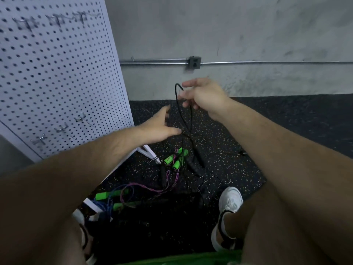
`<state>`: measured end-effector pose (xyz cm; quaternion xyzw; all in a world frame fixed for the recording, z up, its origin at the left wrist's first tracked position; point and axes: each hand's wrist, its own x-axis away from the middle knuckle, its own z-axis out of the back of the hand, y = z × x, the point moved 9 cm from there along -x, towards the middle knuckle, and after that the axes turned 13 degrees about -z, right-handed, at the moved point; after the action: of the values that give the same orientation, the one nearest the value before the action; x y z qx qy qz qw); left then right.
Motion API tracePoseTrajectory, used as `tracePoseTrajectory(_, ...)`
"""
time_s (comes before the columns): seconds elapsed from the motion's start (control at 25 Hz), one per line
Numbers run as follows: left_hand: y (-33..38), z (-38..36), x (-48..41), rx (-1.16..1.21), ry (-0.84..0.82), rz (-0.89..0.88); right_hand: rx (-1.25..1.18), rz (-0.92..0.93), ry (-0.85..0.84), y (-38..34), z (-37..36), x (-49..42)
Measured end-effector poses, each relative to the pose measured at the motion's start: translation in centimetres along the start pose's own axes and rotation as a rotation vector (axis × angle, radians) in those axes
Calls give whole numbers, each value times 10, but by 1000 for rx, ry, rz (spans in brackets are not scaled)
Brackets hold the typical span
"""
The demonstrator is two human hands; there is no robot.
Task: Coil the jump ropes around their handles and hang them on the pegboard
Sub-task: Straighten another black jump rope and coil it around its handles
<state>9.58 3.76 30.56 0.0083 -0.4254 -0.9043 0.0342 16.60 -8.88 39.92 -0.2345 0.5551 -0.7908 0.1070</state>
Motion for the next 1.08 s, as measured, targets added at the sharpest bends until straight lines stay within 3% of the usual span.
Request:
tracePoseTrajectory(0.12,16,-2,-7,171,126,-155,-105,39,-72,-13,-13,-4)
tracePoseTrajectory(0.32,25,14,-16,114,225,-170,-282,113,-221,-32,-28,0)
tracePoseTrajectory(0.44,35,26,-12,86,251,-163,-340,141,-174,-35,-17,-4)
tracePoseTrajectory(0.48,42,36,-9,94,291,-161,-268,147,-133,-32,-14,-6)
tracePoseTrajectory(0.56,54,62,-3,139,398,-176,102,142,-86,-19,-17,-10)
tracePoseTrajectory(0.64,62,84,2,197,477,-200,484,84,-143,6,-36,-13)
tracePoseTrajectory(0.76,66,102,4,335,562,-247,574,81,-114,17,-49,-18)
tracePoseTrajectory(0.84,59,101,2,476,536,-247,430,112,-62,5,-46,-19)
tracePoseTrajectory(0.92,44,82,-2,538,381,-191,251,152,-30,-10,-40,-18)
tracePoseTrajectory(1.0,30,49,-2,443,174,-138,55,190,-13,-28,-32,-16)
tracePoseTrajectory(1.08,25,28,-1,243,70,-136,-116,236,-16,-43,-26,-14)
